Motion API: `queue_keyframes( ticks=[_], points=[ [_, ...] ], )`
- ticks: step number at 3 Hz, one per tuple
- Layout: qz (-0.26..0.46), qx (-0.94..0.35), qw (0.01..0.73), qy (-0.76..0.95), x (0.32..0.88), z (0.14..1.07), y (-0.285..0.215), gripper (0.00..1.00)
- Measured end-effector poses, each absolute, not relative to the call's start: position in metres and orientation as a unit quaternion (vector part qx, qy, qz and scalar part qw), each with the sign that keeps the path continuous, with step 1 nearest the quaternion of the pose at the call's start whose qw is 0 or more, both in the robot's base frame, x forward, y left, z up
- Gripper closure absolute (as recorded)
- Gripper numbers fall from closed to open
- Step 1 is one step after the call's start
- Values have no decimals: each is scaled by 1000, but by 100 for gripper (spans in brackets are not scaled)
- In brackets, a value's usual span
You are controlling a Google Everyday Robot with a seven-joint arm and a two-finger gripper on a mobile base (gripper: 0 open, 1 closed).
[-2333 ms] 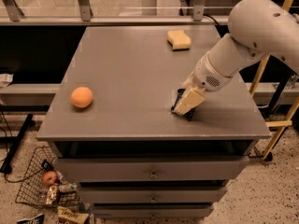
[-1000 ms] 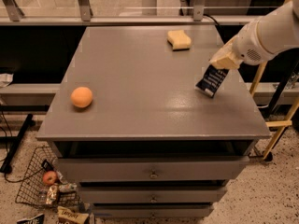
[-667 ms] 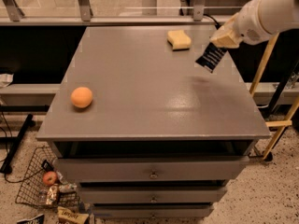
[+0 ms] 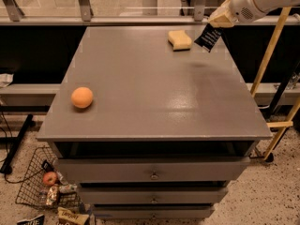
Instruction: Move rxbar blueberry near sponge
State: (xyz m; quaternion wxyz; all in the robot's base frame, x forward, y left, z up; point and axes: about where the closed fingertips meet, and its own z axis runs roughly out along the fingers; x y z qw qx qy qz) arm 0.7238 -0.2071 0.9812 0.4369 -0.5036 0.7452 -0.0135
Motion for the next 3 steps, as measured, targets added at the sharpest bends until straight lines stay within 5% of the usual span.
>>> queue_keyframes(
  ticks=[3],
  points=[
    [26,-507,374,776,782,918,-197,100]
  ],
)
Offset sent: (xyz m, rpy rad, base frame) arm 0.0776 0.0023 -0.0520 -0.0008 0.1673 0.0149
